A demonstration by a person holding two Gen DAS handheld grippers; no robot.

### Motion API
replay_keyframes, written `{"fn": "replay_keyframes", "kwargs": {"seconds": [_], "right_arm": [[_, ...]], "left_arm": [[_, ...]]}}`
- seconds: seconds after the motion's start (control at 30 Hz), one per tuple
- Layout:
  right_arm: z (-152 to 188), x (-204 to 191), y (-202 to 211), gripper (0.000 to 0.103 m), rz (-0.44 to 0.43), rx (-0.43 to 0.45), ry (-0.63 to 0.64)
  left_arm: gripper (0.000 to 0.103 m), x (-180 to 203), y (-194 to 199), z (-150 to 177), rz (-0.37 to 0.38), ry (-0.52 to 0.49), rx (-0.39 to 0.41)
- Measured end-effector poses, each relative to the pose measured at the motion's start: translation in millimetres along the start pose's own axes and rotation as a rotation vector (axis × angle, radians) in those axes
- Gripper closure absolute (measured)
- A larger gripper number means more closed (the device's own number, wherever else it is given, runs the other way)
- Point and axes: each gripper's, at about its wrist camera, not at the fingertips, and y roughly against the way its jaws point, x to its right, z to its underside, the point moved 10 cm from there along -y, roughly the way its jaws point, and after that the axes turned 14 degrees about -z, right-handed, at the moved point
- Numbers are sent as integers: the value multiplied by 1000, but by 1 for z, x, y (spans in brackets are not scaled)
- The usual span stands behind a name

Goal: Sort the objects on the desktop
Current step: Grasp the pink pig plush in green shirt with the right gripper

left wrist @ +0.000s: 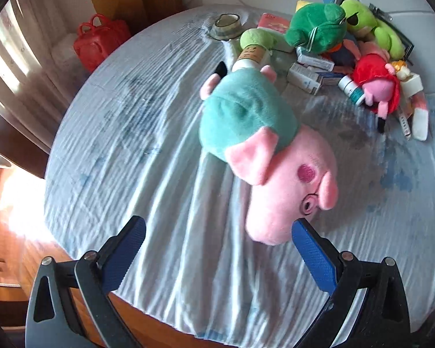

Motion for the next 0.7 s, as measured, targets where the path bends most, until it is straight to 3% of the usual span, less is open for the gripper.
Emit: {"fn": "replay_keyframes", "kwargs": {"seconds": [0.1, 0.27, 0.33, 0.5, 0.6, 0.7], "right_arm": [[12, -17, -8, 0, -4, 2, 3], [24, -45, -14, 0, 41, -3, -56], [21, -56, -22, 0, 98, 18, -66], [15, -87, -59, 0, 149, 37, -292], [17, -111, -80, 0, 160, 25, -406], [23, -129, -98, 0, 161, 10, -494]], "left_arm": [[1, -16, -6, -7, -34, -69, 35], [0, -15, -9, -44, 41, -255, 208], [1, -7, -19, -60, 79, -349, 239], [1, 12, -33, -90, 247, -609, 299], [1, 22, -45, -86, 272, -769, 320], [1, 30, -54, -77, 328, -851, 338]]}}
